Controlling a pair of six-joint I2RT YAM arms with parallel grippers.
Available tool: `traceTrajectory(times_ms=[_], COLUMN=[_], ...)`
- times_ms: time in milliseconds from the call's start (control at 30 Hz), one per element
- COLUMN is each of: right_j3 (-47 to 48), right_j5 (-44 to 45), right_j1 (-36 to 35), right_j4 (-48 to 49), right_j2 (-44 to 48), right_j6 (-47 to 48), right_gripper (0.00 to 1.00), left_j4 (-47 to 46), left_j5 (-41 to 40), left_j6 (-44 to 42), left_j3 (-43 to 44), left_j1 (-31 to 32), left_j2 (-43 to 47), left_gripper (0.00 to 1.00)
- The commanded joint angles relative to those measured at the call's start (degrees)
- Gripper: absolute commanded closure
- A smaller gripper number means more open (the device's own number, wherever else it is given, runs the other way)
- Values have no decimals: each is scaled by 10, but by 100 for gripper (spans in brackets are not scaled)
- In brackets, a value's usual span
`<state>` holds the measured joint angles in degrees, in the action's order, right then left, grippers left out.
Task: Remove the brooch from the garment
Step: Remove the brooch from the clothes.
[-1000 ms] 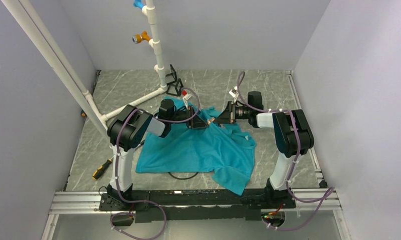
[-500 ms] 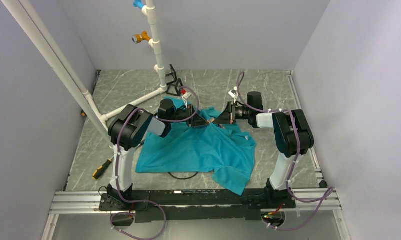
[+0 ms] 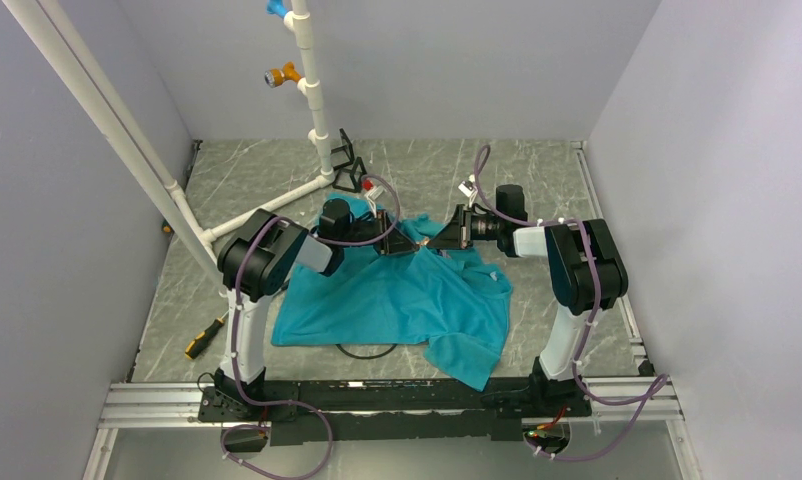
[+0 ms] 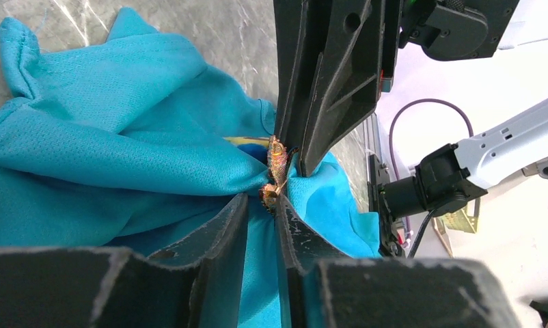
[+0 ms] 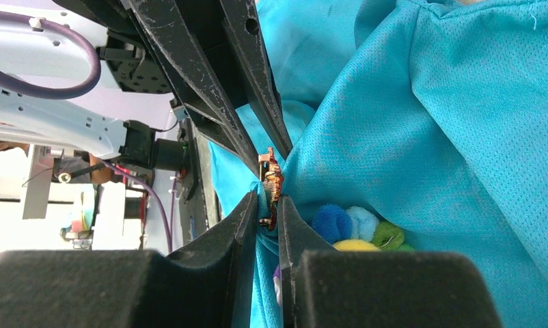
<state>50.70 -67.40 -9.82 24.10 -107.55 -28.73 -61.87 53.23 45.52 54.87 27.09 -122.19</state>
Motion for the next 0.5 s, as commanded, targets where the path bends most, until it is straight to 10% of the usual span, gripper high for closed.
traceTrajectory(times_ms=[0,467], right_j3=[0,-9], right_j5=[-16,5], right_j1=[1,5], right_j4=[41,58], right_j2=[19,24], right_j6=[-5,-12], right_gripper=[100,100], left_j4=[6,-31], left_j5=[1,30], left_j6=[-30,-8], left_j3=[-4,-9], left_j1=[9,17], left_j2=[12,5], left_gripper=[72,66])
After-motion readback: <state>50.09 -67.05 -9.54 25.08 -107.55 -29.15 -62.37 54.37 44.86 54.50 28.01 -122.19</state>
